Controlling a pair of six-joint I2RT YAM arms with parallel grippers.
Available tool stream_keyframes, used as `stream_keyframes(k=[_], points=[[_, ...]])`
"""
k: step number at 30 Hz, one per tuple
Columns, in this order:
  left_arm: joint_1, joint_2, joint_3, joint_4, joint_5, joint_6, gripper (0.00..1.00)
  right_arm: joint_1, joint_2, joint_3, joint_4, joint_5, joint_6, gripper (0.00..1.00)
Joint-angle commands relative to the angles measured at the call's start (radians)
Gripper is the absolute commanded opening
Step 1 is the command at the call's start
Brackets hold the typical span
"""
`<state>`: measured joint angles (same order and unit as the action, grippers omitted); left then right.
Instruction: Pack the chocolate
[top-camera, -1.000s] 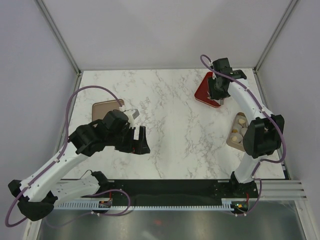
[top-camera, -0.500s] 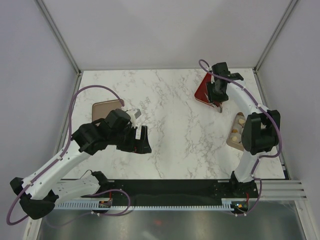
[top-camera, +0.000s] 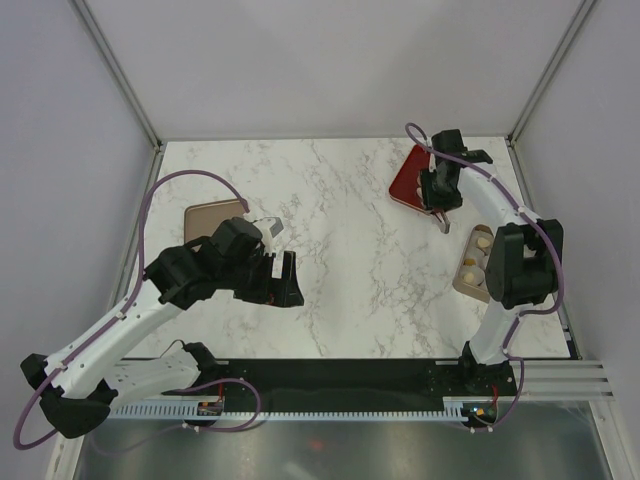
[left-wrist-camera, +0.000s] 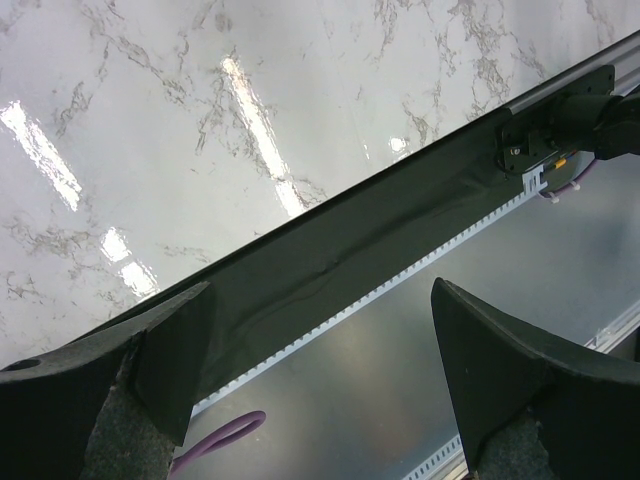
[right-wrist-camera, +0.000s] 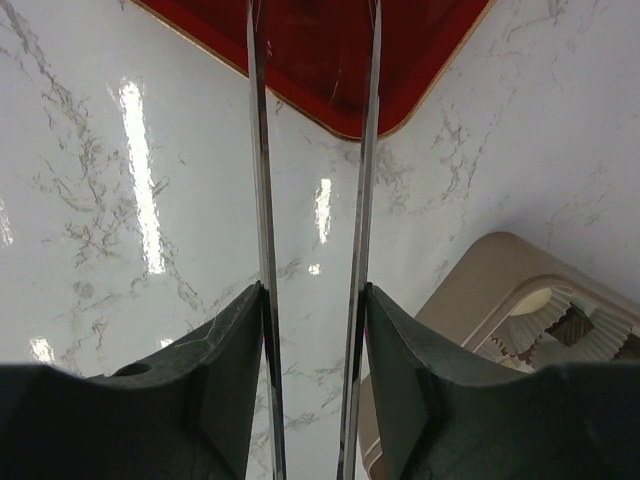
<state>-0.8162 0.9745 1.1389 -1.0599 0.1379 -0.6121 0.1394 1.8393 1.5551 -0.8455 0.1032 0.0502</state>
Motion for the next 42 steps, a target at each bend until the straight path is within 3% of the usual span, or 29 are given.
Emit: stream_keyframes(k=[1, 22, 29, 42], points=[[-0.008, 0.001, 0.009, 0.031, 0.014, 0.029, 0.96, 0.003, -0.023, -0.021, 0.020, -0.046, 0.005, 0.51], [-0.009, 0.027, 0.042, 0.037, 0.020, 0.023, 0.96, 0.014, -0.002, 0.085, -0.092, 0.012, 0.074, 0.41], [-0.008, 0.036, 0.058, 0.043, 0.034, 0.020, 0.96, 0.014, -0.029, 0.115, -0.125, 0.006, 0.183, 0.38], [-0.008, 0.024, 0.062, 0.043, 0.054, 0.015, 0.96, 0.016, -0.120, 0.145, -0.265, 0.202, 0.523, 0.36]])
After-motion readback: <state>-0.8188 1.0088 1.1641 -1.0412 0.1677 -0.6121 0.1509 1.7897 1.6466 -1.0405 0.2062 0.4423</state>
